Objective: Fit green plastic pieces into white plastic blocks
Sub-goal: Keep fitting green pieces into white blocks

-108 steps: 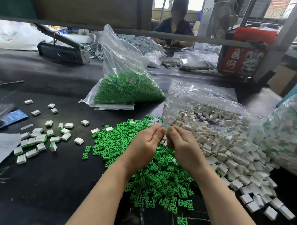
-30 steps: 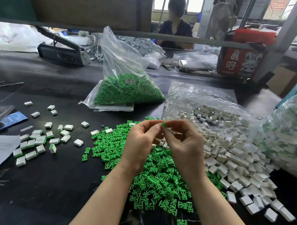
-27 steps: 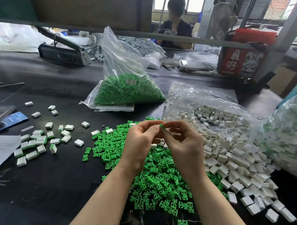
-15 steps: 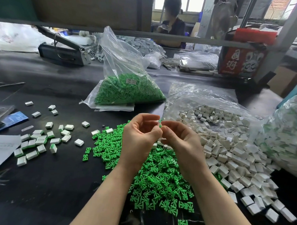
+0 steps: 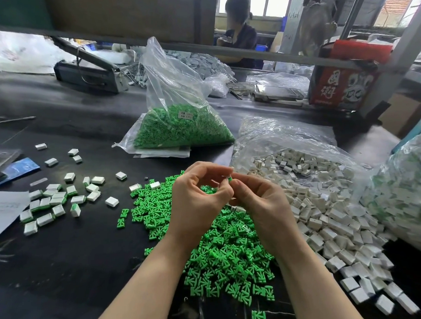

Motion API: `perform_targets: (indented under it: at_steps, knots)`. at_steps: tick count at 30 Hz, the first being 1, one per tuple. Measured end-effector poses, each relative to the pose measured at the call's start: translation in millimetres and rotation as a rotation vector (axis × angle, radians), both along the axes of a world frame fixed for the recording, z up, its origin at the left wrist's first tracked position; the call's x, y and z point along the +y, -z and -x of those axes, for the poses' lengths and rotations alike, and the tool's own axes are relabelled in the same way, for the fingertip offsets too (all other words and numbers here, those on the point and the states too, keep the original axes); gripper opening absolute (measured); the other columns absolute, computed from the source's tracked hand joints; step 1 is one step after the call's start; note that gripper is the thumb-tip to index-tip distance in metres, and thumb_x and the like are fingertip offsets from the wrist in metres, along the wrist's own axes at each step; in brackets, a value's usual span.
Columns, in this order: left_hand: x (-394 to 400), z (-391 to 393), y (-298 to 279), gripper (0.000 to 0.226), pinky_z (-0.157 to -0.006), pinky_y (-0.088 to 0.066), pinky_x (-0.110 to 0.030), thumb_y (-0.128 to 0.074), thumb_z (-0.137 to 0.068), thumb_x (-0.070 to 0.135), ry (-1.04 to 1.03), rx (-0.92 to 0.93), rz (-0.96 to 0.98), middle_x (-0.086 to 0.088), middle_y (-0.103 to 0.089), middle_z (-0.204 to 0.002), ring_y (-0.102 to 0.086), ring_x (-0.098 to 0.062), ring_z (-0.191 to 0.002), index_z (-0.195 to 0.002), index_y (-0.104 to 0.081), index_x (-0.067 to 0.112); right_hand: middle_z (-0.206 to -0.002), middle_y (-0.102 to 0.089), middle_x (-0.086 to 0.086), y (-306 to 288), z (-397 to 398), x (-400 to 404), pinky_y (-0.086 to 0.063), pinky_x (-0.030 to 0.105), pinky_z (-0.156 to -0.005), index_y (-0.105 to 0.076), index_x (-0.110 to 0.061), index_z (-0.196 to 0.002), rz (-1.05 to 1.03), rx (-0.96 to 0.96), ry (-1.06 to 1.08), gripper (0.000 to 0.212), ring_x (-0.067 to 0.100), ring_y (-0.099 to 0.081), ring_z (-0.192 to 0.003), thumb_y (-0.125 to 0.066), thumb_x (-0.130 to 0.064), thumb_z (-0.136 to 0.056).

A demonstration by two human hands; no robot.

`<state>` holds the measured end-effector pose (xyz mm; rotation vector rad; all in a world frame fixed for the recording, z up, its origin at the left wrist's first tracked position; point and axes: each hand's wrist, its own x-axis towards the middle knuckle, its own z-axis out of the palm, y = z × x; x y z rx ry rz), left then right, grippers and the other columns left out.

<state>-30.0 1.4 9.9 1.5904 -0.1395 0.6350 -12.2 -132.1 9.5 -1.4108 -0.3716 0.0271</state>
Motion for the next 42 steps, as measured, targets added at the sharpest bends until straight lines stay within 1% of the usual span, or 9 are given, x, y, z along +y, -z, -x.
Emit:
perform_targets:
  at_steps: [3,9,13,20,26,29,34,37,42]
  knots:
    - [2.1,-1.2,-1.1,0.016,-0.068,-0.05,-0.022,-0.07,-0.073,0.015,-0.026,-0.009,-0.053,0.006,-0.07,-0.089,-0.062,-0.01,-0.075,-0.084,-0.073,0.027,-0.091,-0.077,0.0,-1.5,1.3,0.1,-0.054,0.022,-0.073,-0.073,-0.016,-0.102,0.091,-0.089,-0.002,0.026,0.009,-0.07,-0.082,-0.066,-0.031,-0.081]
    - [2.9,-1.0,-0.2,0.019,-0.07,-0.05,-0.018,-0.068,-0.073,0.017,0.012,0.046,-0.045,0.007,-0.075,-0.085,-0.067,-0.009,-0.078,-0.089,-0.075,0.026,-0.079,-0.072,-0.006,-1.5,-0.1,-2.5,-0.05,0.019,-0.065,-0.071,-0.016,-0.096,0.176,-0.16,-0.023,0.024,0.003,-0.064,-0.071,-0.063,-0.035,-0.085]
    - [-0.8,-3.4,1.3,0.023,-0.059,-0.055,-0.024,-0.066,-0.072,0.004,0.177,0.109,0.235,-0.005,-0.074,-0.083,-0.068,-0.013,-0.068,-0.086,-0.074,0.02,-0.068,-0.064,-0.016,5.3,-3.6,0.5,-0.043,0.013,-0.061,-0.067,-0.008,-0.092,0.225,-0.159,-0.09,0.025,-0.003,-0.057,-0.066,-0.052,-0.028,-0.096]
    - [1.5,-10.9,7.9,0.017,-0.044,-0.048,-0.027,-0.067,-0.074,-0.008,0.256,0.172,0.31,0.0,-0.066,-0.067,-0.056,-0.014,-0.051,-0.086,-0.059,0.002,-0.065,-0.06,-0.011,15.8,-5.8,6.8,-0.038,0.014,-0.057,-0.063,-0.024,-0.079,0.27,-0.122,-0.1,0.03,-0.001,-0.05,-0.06,-0.041,-0.033,-0.098]
    - [-1.0,-15.9,10.9,0.022,-0.041,-0.045,-0.025,-0.058,-0.083,-0.019,0.263,0.215,0.354,0.001,-0.061,-0.059,-0.053,-0.013,-0.047,-0.084,-0.055,0.003,-0.069,-0.057,-0.001,20.0,-9.4,7.8,-0.036,0.011,-0.054,-0.065,-0.014,-0.091,0.279,-0.074,-0.092,0.033,-0.001,-0.048,-0.057,-0.039,-0.03,-0.105]
    - [-2.4,-16.9,11.8,0.022,-0.04,-0.045,-0.026,-0.06,-0.081,-0.018,0.279,0.204,0.385,-0.002,-0.059,-0.06,-0.052,-0.017,-0.046,-0.082,-0.054,0.004,-0.066,-0.055,-0.007,19.5,-8.9,8.1,-0.038,0.009,-0.052,-0.066,-0.006,-0.095,0.24,-0.074,-0.079,0.035,-0.002,-0.049,-0.057,-0.04,-0.027,-0.104]
    - [-8.1,-17.1,10.7,0.016,-0.045,-0.048,-0.021,-0.061,-0.067,-0.004,0.28,0.176,0.443,0.002,-0.06,-0.06,-0.055,-0.008,-0.048,-0.076,-0.054,0.007,-0.06,-0.049,-0.009,16.3,-6.6,10.1,-0.037,0.023,-0.056,-0.06,0.009,-0.088,0.271,-0.115,-0.004,0.054,0.008,-0.046,-0.059,-0.042,-0.041,-0.094]
    - [-10.0,-18.0,10.8,0.019,-0.044,-0.047,-0.022,-0.059,-0.068,-0.008,0.288,0.183,0.479,0.0,-0.056,-0.06,-0.053,-0.008,-0.048,-0.072,-0.053,0.009,-0.059,-0.049,-0.009,15.7,-6.5,11.5,-0.034,0.033,-0.058,-0.057,0.006,-0.08,0.28,-0.123,0.024,0.053,0.012,-0.044,-0.06,-0.042,-0.042,-0.094]
    - [-11.9,-18.0,10.0,0.017,-0.045,-0.044,-0.029,-0.059,-0.064,-0.004,0.31,0.223,0.526,-0.007,-0.051,-0.062,-0.049,-0.016,-0.051,-0.068,-0.052,0.012,-0.061,-0.049,-0.008,18.4,-7.8,12.5,-0.034,0.031,-0.058,-0.063,-0.005,-0.078,0.227,-0.104,0.033,0.042,0.009,-0.044,-0.061,-0.045,-0.04,-0.094]
